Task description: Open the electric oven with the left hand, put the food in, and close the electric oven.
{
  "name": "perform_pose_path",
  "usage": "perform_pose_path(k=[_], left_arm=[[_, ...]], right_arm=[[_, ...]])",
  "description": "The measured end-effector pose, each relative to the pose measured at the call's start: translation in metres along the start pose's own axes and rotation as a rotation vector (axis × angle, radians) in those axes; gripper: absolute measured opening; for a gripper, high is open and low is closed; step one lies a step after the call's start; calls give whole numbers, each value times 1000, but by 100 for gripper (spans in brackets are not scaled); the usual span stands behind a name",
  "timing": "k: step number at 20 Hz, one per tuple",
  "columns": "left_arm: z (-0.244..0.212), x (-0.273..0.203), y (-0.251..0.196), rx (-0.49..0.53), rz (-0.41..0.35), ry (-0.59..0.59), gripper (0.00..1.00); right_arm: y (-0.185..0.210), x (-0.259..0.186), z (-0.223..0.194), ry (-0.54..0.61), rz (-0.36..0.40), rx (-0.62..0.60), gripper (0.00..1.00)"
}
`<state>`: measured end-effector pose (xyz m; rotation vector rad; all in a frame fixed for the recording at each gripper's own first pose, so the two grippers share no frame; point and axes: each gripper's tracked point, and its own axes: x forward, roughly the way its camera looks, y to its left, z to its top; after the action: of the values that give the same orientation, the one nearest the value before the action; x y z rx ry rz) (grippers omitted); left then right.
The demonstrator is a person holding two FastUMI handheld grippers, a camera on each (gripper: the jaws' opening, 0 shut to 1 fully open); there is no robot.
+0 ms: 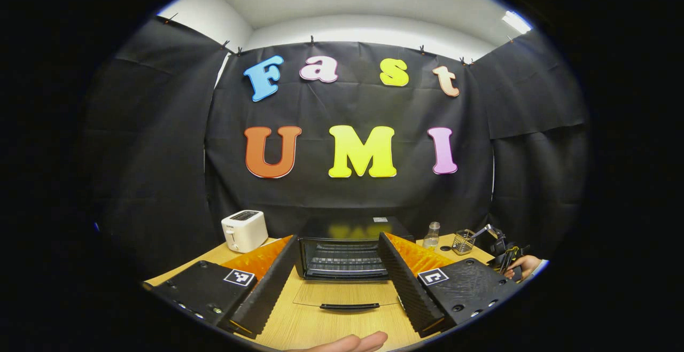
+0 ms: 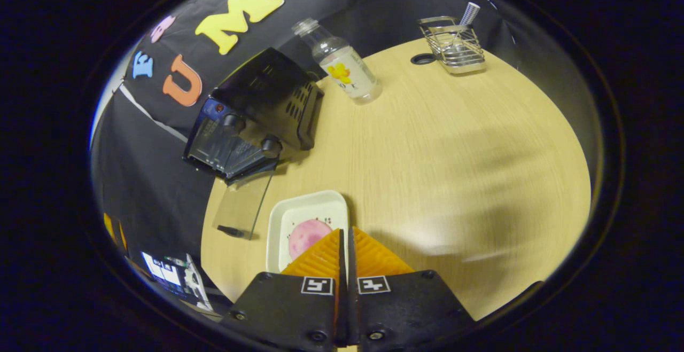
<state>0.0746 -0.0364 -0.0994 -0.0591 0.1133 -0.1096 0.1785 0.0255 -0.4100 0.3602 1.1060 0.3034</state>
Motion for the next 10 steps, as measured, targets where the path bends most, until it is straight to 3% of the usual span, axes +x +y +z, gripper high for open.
perform_pose_path(k=[2,6,9,10], left_arm=[[-3,1,1,0,-2,6,95],[-10,2,-3,10,-15,24,95],[-15,5,-7,23,-29,36,95],[-18,5,-7,26,-31,41,95]], right_arm=[[-5,3,0,-3,-41,-34,4],[0,4,2,-15,-36,-37,0],[8,2,2,-24,2,-42,7],[9,2,3,-32,4,-45,16]])
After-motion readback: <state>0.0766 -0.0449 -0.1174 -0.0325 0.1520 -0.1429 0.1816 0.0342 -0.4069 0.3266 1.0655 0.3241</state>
